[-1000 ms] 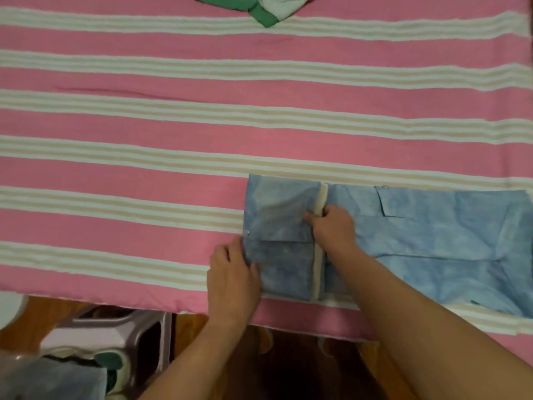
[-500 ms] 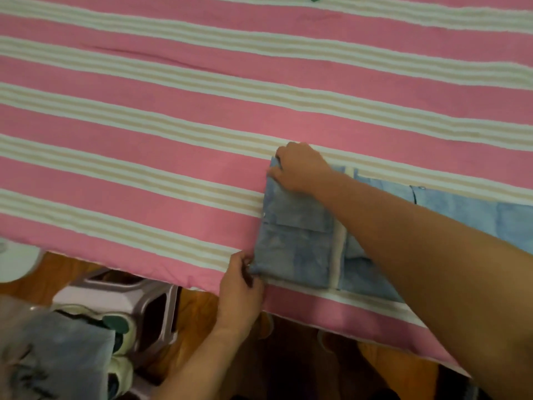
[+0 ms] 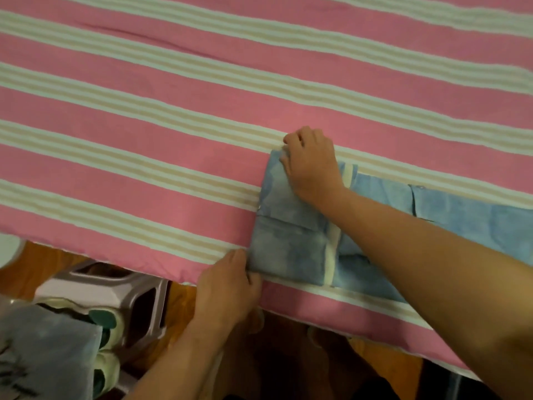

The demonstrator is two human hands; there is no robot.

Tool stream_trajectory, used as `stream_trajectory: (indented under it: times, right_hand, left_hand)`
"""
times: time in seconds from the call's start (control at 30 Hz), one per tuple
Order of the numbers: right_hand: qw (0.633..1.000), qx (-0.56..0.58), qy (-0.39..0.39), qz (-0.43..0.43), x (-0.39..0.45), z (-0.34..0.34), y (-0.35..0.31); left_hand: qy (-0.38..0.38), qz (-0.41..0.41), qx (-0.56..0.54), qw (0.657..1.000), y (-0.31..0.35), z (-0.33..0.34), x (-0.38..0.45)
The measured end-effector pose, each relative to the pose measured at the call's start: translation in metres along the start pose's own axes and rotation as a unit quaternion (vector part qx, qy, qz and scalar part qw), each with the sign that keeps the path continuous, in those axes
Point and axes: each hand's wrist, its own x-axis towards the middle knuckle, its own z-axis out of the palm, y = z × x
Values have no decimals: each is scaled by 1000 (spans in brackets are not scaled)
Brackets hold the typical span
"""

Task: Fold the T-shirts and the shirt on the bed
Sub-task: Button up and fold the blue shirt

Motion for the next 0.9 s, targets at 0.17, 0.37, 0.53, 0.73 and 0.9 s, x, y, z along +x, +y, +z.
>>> stream_trajectory:
  times: [0.17,0.37,0.53,0.73,0.9]
  right_hand:
    - [996,-74,-41,-41,-64,-2,19]
    - [987,-70,-132,54,-96,29,48]
    - [991,-43,-105,72,-114,13,35]
    - [986,-22,-128,103,-156,22,29]
    - [981,1,-164,104,-154,18,30]
  left_hand:
    - [108,189,107,970,32,-11,52]
    - [11,220,222,950,42,38,115]
    - [-12,209,190,959,55,24,109]
    - [-45,-111,-354,928,38,2,98]
    - [-172,-164,-469,851,64,-31,96]
